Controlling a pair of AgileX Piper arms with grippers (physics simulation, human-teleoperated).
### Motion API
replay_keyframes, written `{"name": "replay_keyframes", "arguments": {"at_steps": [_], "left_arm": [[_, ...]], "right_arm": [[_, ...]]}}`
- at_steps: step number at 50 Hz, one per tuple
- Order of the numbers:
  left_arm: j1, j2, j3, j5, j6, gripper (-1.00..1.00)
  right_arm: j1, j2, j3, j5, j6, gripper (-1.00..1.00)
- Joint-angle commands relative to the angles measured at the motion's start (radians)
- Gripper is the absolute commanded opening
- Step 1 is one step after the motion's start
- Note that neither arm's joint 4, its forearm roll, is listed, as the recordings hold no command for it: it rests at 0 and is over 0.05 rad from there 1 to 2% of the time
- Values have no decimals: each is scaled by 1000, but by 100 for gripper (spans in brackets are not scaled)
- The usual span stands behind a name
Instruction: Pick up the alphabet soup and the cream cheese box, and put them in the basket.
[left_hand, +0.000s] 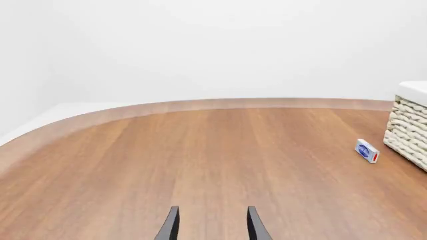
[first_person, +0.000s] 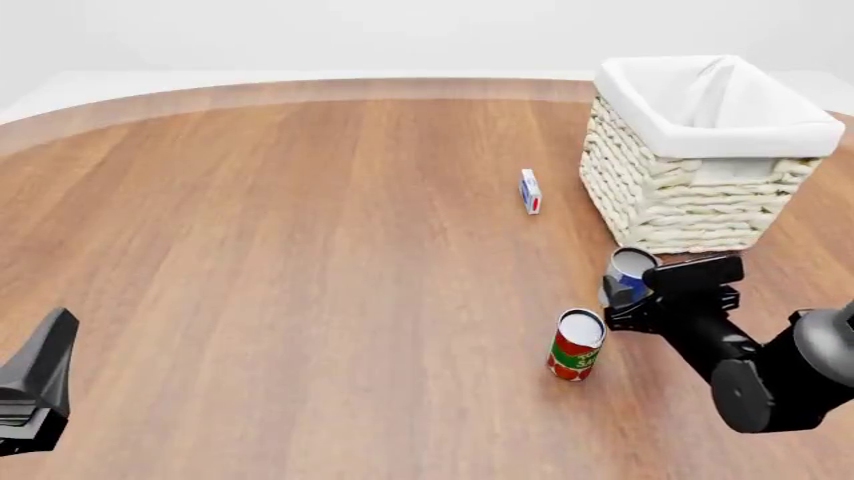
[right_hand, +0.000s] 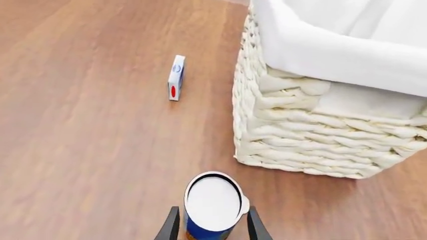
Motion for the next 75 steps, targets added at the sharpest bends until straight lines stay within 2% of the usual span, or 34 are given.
{"name": "replay_keyframes", "arguments": {"at_steps": [1,18,19,41,42,56,71,75], "left_arm": [[0,0,0,0,0,100],[0,0,0,0,0,100],[0,0,0,0,0,100],[0,0,0,0,0,100],[0,0,0,0,0,100],[0,0,0,0,0,100],[0,0,0,0,0,100],[0,0,0,0,0,100]], "right_arm": [[8,51,-13,-4,3,100],[7,118,-40,-9,0,100],[-20,54,-8,-16,0,-100],[-24,-21,17,2,12,-100],[-25,-71,30,23,13,-100],[-23,-221,65,86,16,-100],[-39,-460,119,186,8,-100],[-37,-545,116,254,6,-100]]}}
